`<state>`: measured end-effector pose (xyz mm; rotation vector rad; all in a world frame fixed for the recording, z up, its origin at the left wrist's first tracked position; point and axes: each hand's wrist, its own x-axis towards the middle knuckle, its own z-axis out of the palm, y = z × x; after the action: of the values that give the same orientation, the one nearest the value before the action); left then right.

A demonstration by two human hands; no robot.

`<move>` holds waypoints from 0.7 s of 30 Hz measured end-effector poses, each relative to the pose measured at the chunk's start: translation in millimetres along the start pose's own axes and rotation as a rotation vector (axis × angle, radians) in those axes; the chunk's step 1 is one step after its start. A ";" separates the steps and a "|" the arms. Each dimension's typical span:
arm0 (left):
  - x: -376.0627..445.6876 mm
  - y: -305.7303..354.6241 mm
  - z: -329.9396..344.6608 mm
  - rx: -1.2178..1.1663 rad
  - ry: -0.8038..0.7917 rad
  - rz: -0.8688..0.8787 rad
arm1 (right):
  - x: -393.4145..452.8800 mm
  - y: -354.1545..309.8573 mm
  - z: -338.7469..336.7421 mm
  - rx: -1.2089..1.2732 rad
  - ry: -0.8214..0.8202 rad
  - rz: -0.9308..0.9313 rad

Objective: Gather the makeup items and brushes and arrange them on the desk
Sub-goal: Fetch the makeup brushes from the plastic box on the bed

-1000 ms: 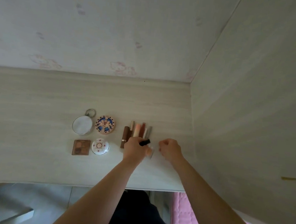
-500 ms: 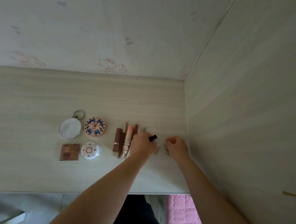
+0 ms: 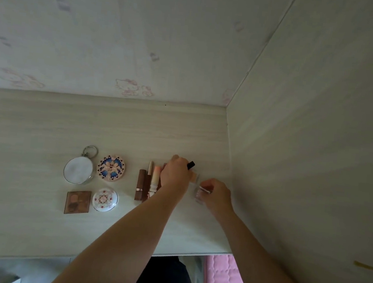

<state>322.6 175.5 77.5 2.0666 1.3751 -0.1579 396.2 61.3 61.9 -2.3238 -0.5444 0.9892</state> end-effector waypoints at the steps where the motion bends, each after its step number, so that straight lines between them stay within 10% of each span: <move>1: -0.3 -1.3 0.4 0.022 0.012 0.013 | -0.2 -0.4 1.0 -0.006 0.006 -0.008; 21: -53.9 -29.1 25.1 0.157 0.009 0.168 | -13.6 12.5 15.6 -0.107 0.037 -0.183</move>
<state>279.6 126.1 68.1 2.3040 1.2207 -0.1905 377.6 49.4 52.2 -2.3304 -0.7966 0.8489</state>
